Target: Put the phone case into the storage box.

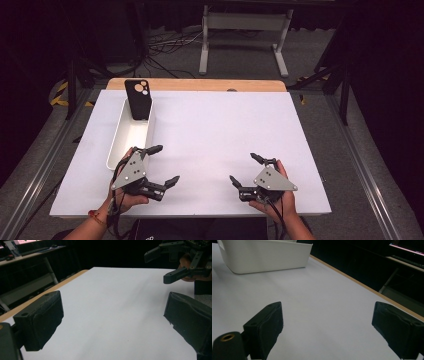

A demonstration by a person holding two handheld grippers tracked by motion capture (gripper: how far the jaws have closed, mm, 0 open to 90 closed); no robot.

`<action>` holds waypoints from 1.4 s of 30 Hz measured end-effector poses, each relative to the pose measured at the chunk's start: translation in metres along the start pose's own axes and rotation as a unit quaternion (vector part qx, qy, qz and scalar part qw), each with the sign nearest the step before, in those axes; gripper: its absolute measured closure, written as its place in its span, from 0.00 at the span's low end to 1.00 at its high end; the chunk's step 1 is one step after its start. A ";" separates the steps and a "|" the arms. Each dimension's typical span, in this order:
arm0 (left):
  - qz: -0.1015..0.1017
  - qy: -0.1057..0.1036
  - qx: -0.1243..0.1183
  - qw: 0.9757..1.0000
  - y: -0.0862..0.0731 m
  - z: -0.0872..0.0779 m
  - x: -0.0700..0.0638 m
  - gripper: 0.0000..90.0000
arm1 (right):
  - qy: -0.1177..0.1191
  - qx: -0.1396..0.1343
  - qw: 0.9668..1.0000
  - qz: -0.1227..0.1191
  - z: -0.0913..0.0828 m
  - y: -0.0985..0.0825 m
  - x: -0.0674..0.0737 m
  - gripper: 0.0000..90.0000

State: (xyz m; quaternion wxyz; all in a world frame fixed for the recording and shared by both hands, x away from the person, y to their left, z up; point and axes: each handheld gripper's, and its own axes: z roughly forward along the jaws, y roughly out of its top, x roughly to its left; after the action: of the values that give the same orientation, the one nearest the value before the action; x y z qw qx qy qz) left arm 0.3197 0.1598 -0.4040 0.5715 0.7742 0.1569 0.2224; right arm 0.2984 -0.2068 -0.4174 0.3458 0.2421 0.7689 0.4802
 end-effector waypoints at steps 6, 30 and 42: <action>0.007 0.005 0.018 1.000 -0.008 0.001 -0.005 0.04 | 0.000 -0.004 1.000 0.000 -0.001 0.000 0.001 0.12; -0.004 0.002 0.043 0.999 -0.032 0.001 -0.008 0.04 | 0.009 -0.001 1.000 -0.007 -0.001 -0.002 0.005 0.12; -0.007 0.003 0.033 0.999 -0.031 -0.002 -0.008 0.04 | 0.011 0.002 1.000 -0.009 0.001 -0.001 0.008 0.12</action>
State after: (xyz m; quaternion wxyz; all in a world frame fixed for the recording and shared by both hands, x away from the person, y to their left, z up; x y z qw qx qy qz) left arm 0.3124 0.1664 -0.4349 0.5467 0.7909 0.1710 0.2154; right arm 0.2941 -0.2013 -0.4210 0.3411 0.2301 0.7759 0.4782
